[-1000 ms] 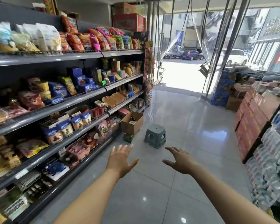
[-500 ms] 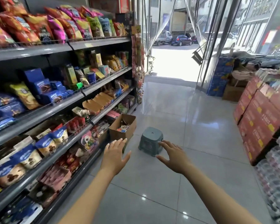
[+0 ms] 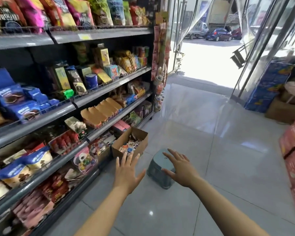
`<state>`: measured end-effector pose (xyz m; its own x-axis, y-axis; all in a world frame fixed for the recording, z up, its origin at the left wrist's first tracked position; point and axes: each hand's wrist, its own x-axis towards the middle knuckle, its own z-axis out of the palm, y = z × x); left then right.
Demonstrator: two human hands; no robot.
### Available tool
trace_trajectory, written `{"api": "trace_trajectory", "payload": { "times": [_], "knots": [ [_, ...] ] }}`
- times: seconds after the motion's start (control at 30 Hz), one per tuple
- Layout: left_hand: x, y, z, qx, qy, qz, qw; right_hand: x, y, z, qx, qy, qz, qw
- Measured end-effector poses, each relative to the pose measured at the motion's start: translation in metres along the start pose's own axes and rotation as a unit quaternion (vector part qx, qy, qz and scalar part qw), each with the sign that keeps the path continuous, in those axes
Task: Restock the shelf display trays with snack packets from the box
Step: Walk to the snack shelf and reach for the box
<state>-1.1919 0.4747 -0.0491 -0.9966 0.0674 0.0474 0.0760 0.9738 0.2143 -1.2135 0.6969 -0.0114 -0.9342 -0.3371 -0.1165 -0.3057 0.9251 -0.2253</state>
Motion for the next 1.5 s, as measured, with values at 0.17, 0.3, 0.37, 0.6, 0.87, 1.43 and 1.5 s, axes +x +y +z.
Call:
{"api": "trace_trajectory", "payload": {
  "times": [0.17, 0.3, 0.37, 0.6, 0.87, 1.43, 1.5],
  "knots": [
    [0.145, 0.008, 0.023, -0.005, -0.012, -0.015, 1.000, 0.123, 0.066, -0.010, 0.004, 0.003, 0.009, 1.000],
    [0.249, 0.005, 0.044, -0.014, -0.046, -0.036, 0.998, 0.218, 0.107, -0.025, 0.003, 0.008, 0.027, 1.000],
    [0.290, 0.003, 0.048, -0.010, -0.066, -0.048, 0.997, 0.256, 0.123, -0.034, 0.010, 0.000, 0.030, 0.999],
    [0.415, -0.006, 0.058, -0.016, -0.056, -0.087, 0.995, 0.389, 0.183, -0.053, 0.018, -0.023, 0.004, 1.000],
    [0.515, 0.007, 0.083, -0.028, -0.045, -0.232, 0.971, 0.542, 0.222, -0.063, 0.001, -0.104, -0.127, 0.986],
    [0.624, -0.116, 0.101, -0.062, -0.079, -0.378, 0.920, 0.767, 0.145, -0.019, 0.001, -0.195, -0.251, 0.948],
    [0.634, -0.137, 0.099, -0.067, -0.085, -0.370, 0.923, 0.789, 0.133, -0.013, 0.005, -0.199, -0.242, 0.950]
  ]
}}
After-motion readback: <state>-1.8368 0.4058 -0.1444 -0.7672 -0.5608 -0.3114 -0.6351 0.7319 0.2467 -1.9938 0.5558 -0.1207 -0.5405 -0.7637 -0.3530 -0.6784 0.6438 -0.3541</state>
